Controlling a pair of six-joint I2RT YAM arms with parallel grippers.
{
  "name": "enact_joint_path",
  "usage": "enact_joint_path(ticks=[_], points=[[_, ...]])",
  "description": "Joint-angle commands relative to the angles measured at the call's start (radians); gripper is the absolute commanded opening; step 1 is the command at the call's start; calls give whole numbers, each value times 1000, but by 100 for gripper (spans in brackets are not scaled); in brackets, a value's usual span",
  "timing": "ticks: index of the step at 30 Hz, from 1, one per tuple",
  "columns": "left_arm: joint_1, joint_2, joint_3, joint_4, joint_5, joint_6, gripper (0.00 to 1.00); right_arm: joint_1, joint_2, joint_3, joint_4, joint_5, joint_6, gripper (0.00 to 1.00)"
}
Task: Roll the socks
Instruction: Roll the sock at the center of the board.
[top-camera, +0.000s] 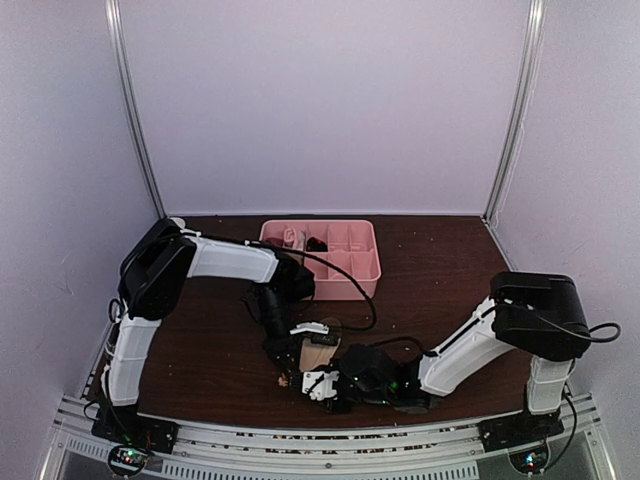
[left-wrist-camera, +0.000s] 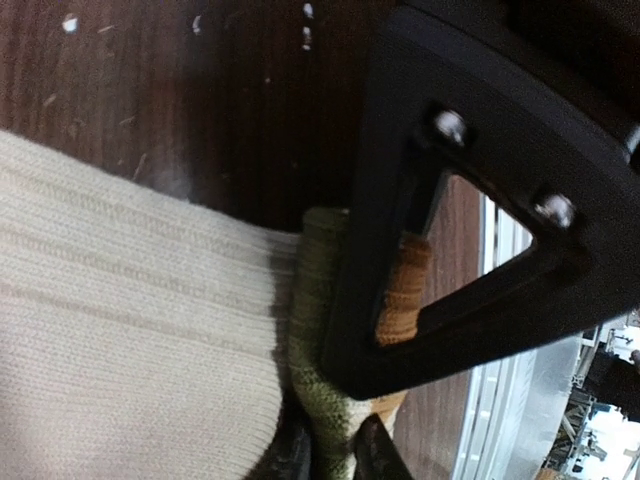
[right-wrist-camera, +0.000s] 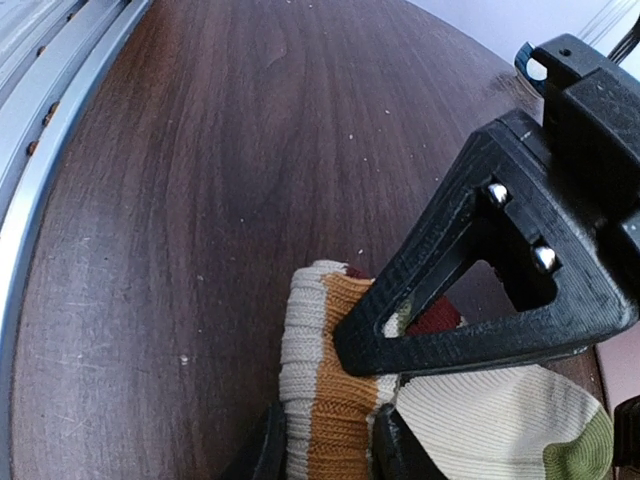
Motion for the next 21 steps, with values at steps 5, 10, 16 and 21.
enact_joint_path(ticks=[5, 10, 16, 21], points=[[41, -172, -105, 176, -79, 30, 42, -40, 78, 46, -232, -28, 184, 15], [57, -330, -242, 280, -48, 37, 98, -58, 77, 53, -315, -53, 306, 9], [101, -534, -365, 456, -121, -68, 98, -68, 49, -7, -301, -103, 409, 7], [179, -712, -484, 655, -246, -223, 98, -76, 36, -38, -272, -149, 476, 5]])
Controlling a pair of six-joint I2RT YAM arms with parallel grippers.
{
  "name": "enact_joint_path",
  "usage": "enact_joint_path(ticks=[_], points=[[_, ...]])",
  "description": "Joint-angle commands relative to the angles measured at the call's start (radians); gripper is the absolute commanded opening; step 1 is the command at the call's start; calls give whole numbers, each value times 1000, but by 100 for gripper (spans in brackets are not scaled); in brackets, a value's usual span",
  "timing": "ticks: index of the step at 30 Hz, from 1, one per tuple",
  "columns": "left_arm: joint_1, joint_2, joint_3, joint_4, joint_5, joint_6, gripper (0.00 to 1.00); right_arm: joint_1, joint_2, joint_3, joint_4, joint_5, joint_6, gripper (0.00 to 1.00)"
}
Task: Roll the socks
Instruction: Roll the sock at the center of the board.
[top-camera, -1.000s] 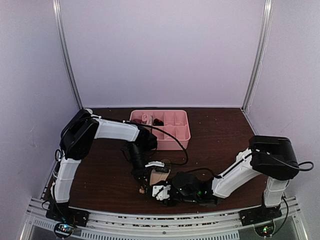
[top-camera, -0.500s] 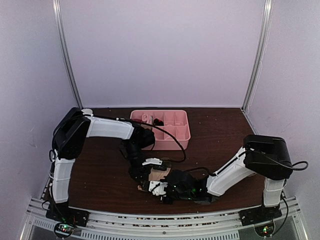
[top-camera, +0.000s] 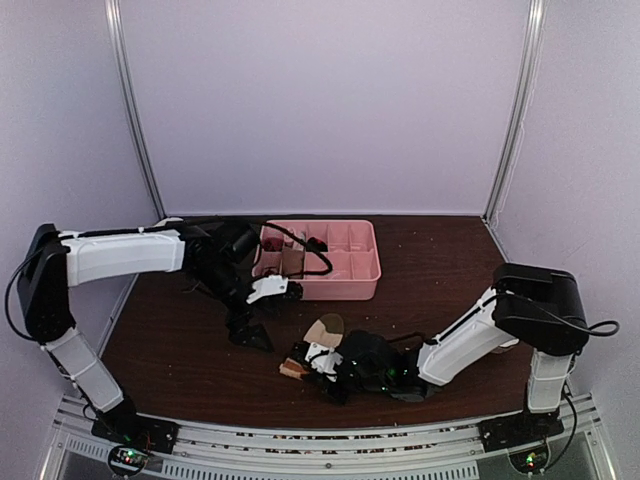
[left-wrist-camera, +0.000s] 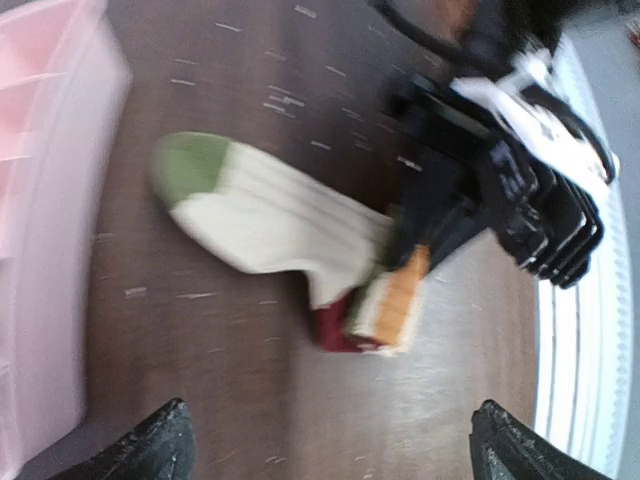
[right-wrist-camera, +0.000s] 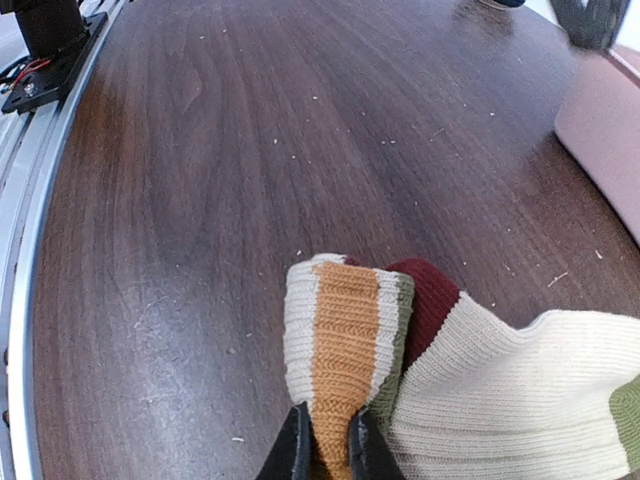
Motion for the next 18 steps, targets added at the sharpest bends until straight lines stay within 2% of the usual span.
enact_joint_path(ticks=[1, 3, 4, 8, 9, 12, 15, 18], points=[[75, -70, -77, 212, -193, -176, 98, -13, 36, -74, -200, -70, 106, 5], [94, 29, -7, 52, -128, -54, 98, -25, 32, -87, -177, -95, 133, 4], [96, 53, 5, 21, -105, -25, 98, -34, 31, -95, -161, -111, 153, 3], [72, -136, -179, 253, -42, 60, 98, -88, 43, -130, -86, -201, 249, 3], [66, -155, -185, 257, 3, 86, 98, -99, 49, -138, -68, -221, 274, 3], [43, -63, -112, 143, 117, 137, 98, -149, 70, -151, -32, -286, 344, 2], [-41, -14, -90, 98, 96, 237, 97, -180, 87, -159, -27, -314, 398, 0], [-123, 5, -100, 123, 72, 293, 85, -206, 107, -173, -2, -346, 451, 0]])
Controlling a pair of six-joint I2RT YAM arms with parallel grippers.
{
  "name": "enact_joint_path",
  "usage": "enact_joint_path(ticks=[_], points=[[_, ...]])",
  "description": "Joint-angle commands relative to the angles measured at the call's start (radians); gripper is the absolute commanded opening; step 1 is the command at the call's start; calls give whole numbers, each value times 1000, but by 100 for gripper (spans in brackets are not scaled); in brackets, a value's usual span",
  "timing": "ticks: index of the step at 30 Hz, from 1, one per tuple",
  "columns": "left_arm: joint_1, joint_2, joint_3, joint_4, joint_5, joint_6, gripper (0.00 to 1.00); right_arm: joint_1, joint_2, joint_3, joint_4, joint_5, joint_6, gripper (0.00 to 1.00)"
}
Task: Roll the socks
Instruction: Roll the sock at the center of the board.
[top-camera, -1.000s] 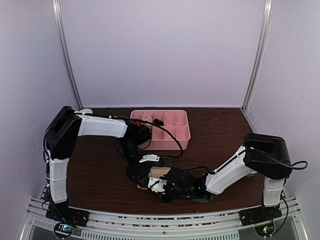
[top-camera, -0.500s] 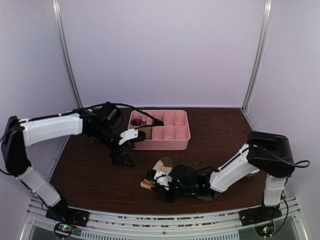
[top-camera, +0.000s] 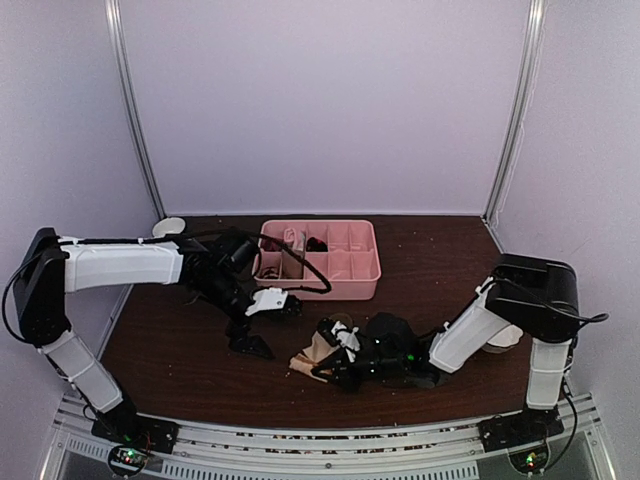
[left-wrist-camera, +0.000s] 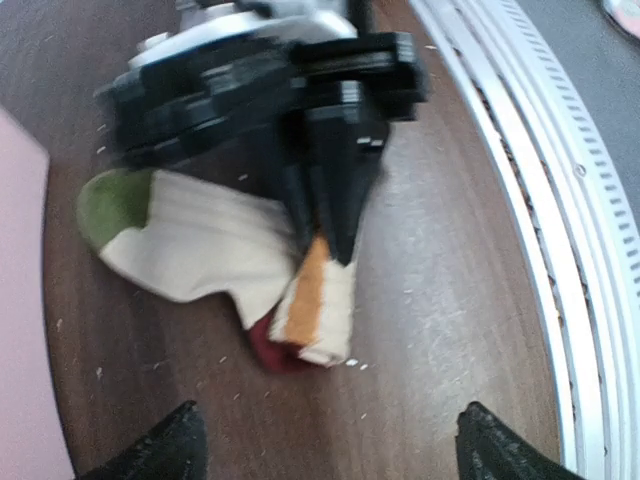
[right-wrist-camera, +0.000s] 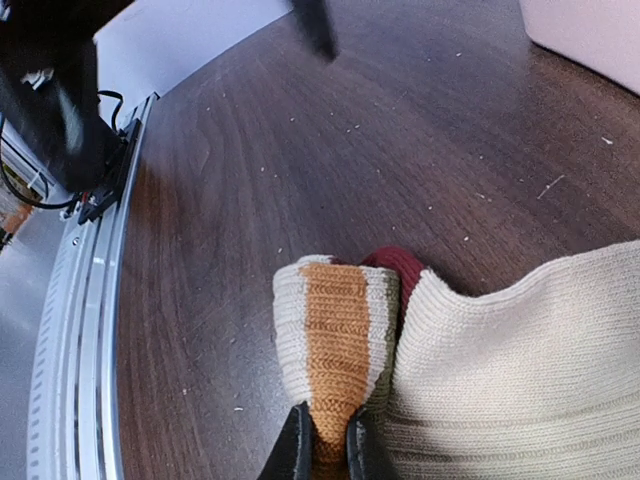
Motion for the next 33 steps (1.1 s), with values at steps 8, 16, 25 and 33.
enact_joint_path(ticks=[8, 16, 25, 33], points=[[-165, 167, 89, 35, -84, 177, 56, -77, 128, -70, -222, -77, 144, 0], [-167, 234, 115, 73, -120, 161, 43, -86, 116, -76, -241, -92, 131, 0], [-189, 269, 101, 53, -124, 136, 42, -96, 101, -72, -217, -114, 149, 0], [-189, 314, 132, 72, -149, 33, 19, -95, -15, -164, -129, -58, 103, 23]])
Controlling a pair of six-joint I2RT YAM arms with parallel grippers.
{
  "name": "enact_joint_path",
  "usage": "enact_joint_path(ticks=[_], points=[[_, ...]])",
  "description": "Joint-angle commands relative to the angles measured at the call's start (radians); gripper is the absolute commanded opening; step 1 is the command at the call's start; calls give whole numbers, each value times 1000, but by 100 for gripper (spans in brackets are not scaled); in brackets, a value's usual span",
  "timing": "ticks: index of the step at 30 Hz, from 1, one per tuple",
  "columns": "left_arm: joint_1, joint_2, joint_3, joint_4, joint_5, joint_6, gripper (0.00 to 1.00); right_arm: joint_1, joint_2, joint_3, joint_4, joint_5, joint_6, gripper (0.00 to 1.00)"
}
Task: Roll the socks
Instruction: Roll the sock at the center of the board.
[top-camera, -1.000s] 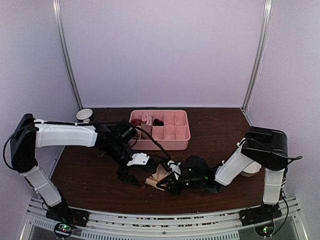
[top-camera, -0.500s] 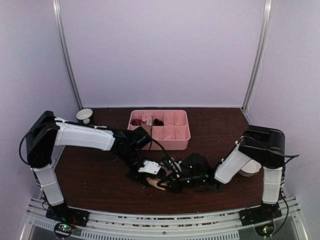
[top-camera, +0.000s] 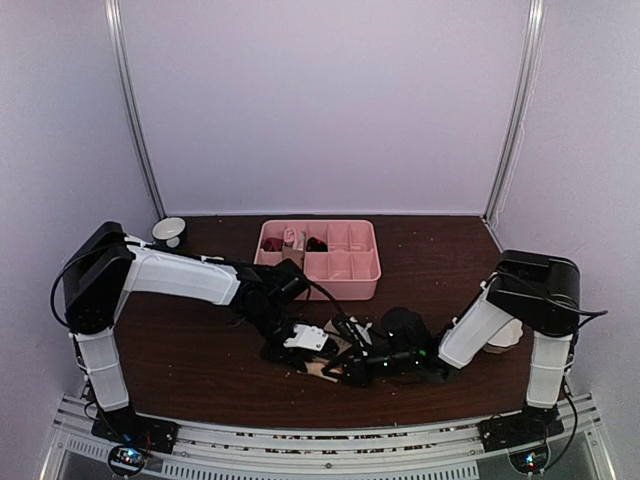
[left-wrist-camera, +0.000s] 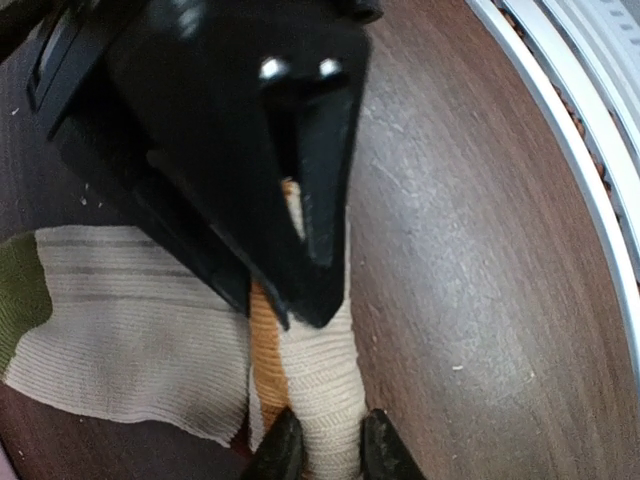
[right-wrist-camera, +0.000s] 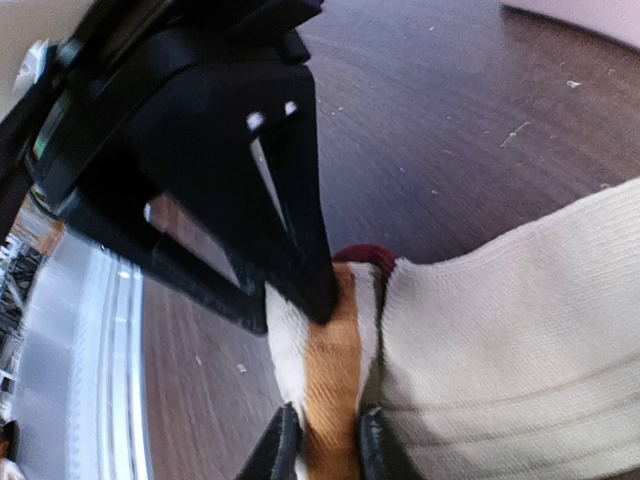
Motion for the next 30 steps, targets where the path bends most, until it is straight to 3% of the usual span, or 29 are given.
enact_joint_path(ticks=[1, 5, 10, 14, 16, 20, 23, 25, 27, 30], points=[[-6, 49, 40, -34, -5, -75, 17, -12, -35, -122, -179, 110, -39, 27], [-5, 82, 67, -82, 39, -125, 15, -9, -114, -184, -144, 189, -88, 38], [-3, 113, 97, -141, 116, -166, 13, -4, -166, -231, -90, 246, -106, 43], [1, 143, 131, -192, 166, -190, 13, 49, -286, -332, 17, 442, -152, 49], [11, 160, 160, -232, 215, -202, 12, 104, -381, -344, -56, 604, -210, 98], [32, 192, 207, -285, 302, -233, 12, 170, -531, -333, -202, 903, -262, 100], [38, 203, 222, -298, 330, -249, 12, 172, -611, -362, -236, 1114, -123, 100], [37, 205, 217, -287, 346, -268, 13, 155, -656, -446, -113, 1078, -43, 100], [39, 210, 220, -287, 370, -284, 13, 148, -667, -468, -41, 974, -96, 100], [38, 232, 236, -290, 396, -317, 13, 210, -599, -391, -179, 884, -263, 100]])
